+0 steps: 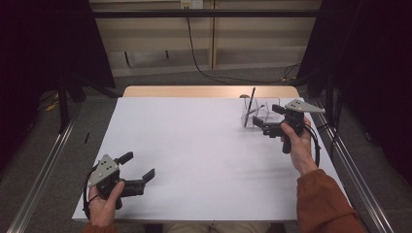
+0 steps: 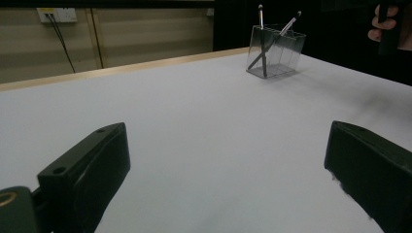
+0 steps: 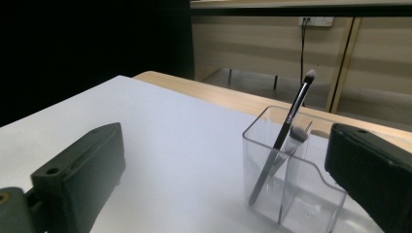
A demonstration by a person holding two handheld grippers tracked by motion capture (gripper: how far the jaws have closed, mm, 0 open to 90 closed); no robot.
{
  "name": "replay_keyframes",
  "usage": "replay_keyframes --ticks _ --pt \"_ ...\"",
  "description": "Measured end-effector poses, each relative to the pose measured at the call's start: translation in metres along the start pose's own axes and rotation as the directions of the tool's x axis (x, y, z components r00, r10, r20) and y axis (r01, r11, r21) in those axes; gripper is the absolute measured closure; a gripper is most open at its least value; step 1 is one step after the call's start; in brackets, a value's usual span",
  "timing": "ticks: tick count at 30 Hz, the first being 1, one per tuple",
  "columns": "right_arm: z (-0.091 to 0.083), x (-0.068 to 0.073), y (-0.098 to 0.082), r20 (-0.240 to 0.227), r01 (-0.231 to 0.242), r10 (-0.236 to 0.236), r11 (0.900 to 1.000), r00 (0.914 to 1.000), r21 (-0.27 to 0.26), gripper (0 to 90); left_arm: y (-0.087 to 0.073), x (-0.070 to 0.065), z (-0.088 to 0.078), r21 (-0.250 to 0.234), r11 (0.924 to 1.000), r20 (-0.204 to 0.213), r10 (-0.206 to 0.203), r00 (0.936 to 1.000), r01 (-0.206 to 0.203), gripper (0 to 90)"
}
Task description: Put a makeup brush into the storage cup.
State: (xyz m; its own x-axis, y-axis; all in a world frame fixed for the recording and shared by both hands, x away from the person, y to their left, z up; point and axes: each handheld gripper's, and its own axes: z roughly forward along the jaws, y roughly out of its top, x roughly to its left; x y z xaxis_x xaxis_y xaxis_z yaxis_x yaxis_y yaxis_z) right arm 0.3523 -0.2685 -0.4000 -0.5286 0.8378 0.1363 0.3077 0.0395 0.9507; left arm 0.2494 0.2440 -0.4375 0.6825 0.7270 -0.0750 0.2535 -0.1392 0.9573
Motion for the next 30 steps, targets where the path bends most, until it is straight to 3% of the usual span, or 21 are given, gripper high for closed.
replay_keyframes --ticks 30 --pt "-0.044 0.016 -0.03 0.033 0.044 -0.044 0.999 0.9985 0.018 1.4 0.001 -0.002 -0.001 -0.011 0.9999 -0.004 -0.001 1.0 0.001 2.7"
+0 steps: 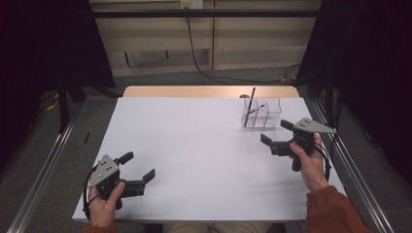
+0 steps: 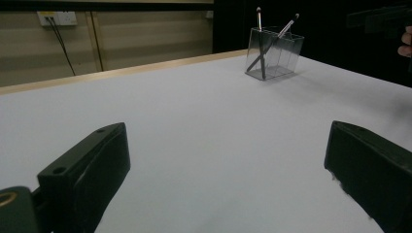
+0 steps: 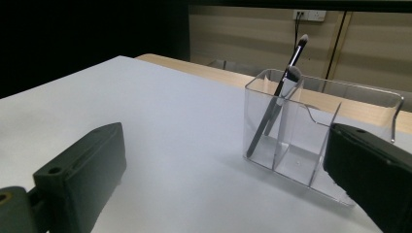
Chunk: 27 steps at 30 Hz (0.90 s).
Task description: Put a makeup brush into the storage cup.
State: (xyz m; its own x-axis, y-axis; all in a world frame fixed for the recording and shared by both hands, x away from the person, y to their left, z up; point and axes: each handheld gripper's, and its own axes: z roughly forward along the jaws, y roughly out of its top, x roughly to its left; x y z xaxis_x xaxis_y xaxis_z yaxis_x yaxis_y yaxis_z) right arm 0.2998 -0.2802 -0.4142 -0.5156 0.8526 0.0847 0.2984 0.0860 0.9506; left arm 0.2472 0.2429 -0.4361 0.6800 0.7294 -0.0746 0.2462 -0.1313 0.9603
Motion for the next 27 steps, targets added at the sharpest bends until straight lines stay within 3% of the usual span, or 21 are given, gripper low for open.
replay_keyframes --ticks 11,27 --pt "-0.019 0.002 -0.012 0.02 0.002 -0.002 1.0 0.9998 0.008 1.9 0.0 -0.001 -0.003 -0.002 1.0 -0.006 -0.003 1.0 0.003 2.7" --pt "-0.059 -0.002 -0.036 0.061 -0.033 0.034 0.999 0.9975 -0.008 1.9 -0.001 -0.002 -0.005 -0.007 1.0 -0.014 -0.002 0.9999 0.002 2.7"
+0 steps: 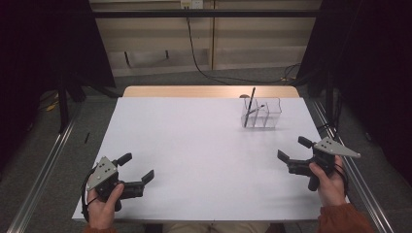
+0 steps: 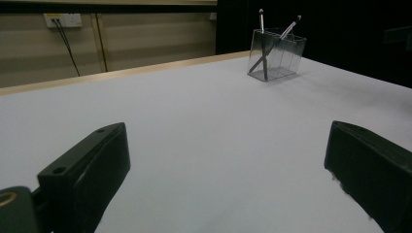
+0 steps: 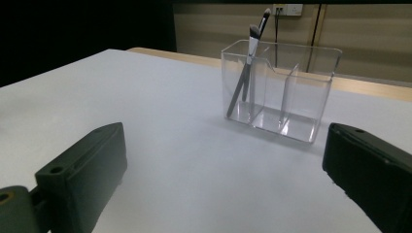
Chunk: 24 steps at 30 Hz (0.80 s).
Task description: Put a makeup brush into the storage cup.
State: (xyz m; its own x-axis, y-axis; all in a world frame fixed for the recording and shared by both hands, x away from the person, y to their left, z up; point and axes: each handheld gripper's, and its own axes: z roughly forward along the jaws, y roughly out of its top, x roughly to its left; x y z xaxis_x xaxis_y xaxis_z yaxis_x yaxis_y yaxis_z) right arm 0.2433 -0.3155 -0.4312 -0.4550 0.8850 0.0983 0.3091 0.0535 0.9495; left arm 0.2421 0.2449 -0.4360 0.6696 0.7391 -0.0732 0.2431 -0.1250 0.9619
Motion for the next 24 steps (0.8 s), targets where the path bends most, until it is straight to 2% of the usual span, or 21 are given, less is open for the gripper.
replay_keyframes --ticks 4,6,8,10,17,24 --pt "-0.008 0.003 -0.007 0.005 0.0 0.0 1.0 1.0 0.006 1.9 0.0 0.0 -0.001 -0.002 1.0 -0.006 0.002 1.0 -0.002 2.7" --pt "-0.011 0.005 -0.01 0.005 0.0 -0.001 1.0 1.0 0.007 1.9 0.0 0.0 -0.002 -0.009 1.0 -0.026 0.003 0.9997 -0.003 2.7" --pt "-0.016 0.007 -0.012 0.014 0.013 -0.013 1.0 0.9998 0.004 1.9 0.0 0.001 -0.003 -0.014 0.9999 -0.03 0.0 0.9996 -0.001 2.7" --pt "-0.02 0.008 -0.013 0.012 -0.002 0.003 1.0 0.9999 -0.006 1.9 -0.001 0.002 -0.004 -0.018 0.9998 -0.036 -0.002 0.9993 0.001 2.6" --pt "-0.03 0.012 -0.018 0.007 -0.004 0.004 1.0 1.0 -0.01 1.9 -0.002 0.002 -0.007 -0.031 0.9995 -0.034 -0.006 0.9994 0.005 2.6" --pt "-0.035 0.013 -0.023 0.003 0.004 -0.004 1.0 1.0 0.002 1.7 -0.003 0.001 -0.01 -0.023 0.9997 -0.025 -0.005 0.9997 0.005 2.6"
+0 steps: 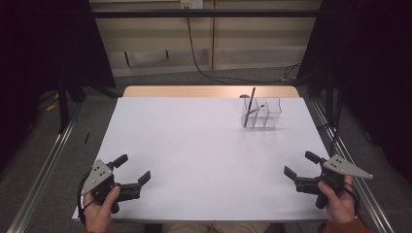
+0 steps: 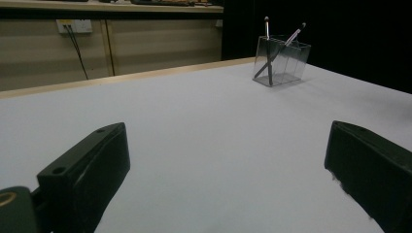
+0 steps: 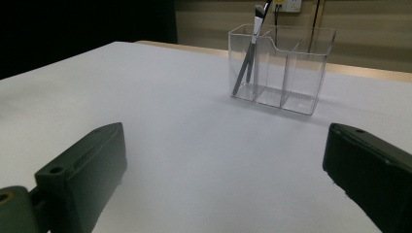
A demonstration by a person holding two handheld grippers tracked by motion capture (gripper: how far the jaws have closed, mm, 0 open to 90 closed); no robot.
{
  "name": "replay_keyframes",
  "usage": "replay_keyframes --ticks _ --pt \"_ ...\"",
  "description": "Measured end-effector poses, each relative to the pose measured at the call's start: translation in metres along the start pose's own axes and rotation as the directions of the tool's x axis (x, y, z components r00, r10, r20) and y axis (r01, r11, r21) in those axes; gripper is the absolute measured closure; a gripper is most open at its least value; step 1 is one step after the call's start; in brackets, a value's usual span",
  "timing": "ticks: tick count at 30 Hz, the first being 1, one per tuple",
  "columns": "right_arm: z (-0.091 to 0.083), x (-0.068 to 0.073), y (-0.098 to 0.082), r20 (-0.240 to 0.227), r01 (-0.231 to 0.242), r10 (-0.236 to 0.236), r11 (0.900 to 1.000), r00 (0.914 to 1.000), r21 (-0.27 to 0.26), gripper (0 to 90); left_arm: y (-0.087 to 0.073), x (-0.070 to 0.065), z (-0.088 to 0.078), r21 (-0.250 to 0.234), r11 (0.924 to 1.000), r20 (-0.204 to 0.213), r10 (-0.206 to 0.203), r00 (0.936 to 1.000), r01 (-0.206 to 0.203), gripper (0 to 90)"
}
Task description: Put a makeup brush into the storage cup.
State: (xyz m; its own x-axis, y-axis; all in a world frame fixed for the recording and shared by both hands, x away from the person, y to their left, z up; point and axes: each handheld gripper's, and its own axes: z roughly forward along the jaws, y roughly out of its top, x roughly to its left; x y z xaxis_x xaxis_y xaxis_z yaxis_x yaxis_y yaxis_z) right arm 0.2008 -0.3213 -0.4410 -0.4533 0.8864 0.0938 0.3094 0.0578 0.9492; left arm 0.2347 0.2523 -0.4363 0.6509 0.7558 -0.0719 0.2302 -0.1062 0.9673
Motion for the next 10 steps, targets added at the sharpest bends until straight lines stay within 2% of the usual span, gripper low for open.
replay_keyframes --ticks 5,10 --pt "0.0016 0.002 -0.0005 -0.013 0.008 -0.008 1.0 0.9999 0.004 1.7 0.0 -0.0006 0.0006 0.006 1.0 0.004 0.005 1.0 -0.005 2.6" --pt "0.0021 0.0003 -0.0005 -0.005 -0.009 0.009 1.0 0.9999 -0.002 1.6 -0.0001 0.0001 0.0013 0.01 0.9999 0.005 0.007 1.0 -0.007 2.6"
